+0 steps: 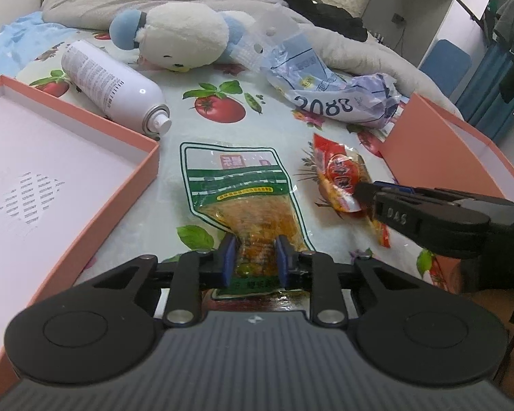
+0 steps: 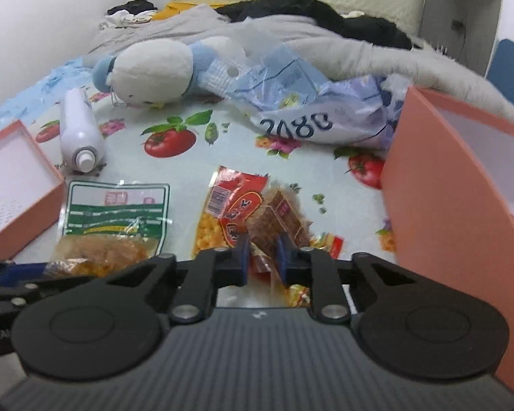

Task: Organize snacks
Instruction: 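Grasp the green-labelled pickle pack with the left tool while the right tool grasps the meat-strip pack, then carry both packs over the orange box with both tools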

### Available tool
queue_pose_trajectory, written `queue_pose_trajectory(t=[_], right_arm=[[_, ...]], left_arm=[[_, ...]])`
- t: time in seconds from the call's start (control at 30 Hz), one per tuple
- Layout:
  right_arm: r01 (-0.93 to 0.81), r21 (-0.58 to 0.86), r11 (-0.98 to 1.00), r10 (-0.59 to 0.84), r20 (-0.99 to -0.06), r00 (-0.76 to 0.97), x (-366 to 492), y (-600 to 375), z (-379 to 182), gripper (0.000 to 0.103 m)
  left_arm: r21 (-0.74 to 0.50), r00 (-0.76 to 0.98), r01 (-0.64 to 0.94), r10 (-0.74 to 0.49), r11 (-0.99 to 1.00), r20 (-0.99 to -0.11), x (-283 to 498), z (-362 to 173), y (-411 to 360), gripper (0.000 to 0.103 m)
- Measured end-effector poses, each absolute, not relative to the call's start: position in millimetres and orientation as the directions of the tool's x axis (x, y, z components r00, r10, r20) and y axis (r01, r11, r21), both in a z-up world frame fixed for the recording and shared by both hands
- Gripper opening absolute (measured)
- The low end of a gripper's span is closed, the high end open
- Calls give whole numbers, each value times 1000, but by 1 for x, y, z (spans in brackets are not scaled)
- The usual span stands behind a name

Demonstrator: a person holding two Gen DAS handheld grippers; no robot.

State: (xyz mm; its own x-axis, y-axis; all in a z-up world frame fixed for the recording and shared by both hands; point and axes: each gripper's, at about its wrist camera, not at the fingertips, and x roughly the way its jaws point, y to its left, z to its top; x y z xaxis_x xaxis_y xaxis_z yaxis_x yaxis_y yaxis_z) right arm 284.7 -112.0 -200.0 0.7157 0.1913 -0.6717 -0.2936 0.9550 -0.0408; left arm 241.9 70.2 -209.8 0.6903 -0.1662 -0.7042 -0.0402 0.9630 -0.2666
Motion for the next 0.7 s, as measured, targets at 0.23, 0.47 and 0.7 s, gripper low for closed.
queue_pose_trajectory(t=[0.23,0.47,0.7], right_arm=[[-270,-11,963,197,-655,729,263,-128,-170,9],[-251,86,964,248,-629,737,222,-149,-125,9],[-252,142,957,288,-570,769,174,-164,-70,9]], left_arm=[[-263,704,-31,-166,964,-690,226,-184,64,26],[-261,727,-4,-176,965,-664,199,-140,52,25],[-286,745,-8,-185,958,-641,158,-95,45,25]])
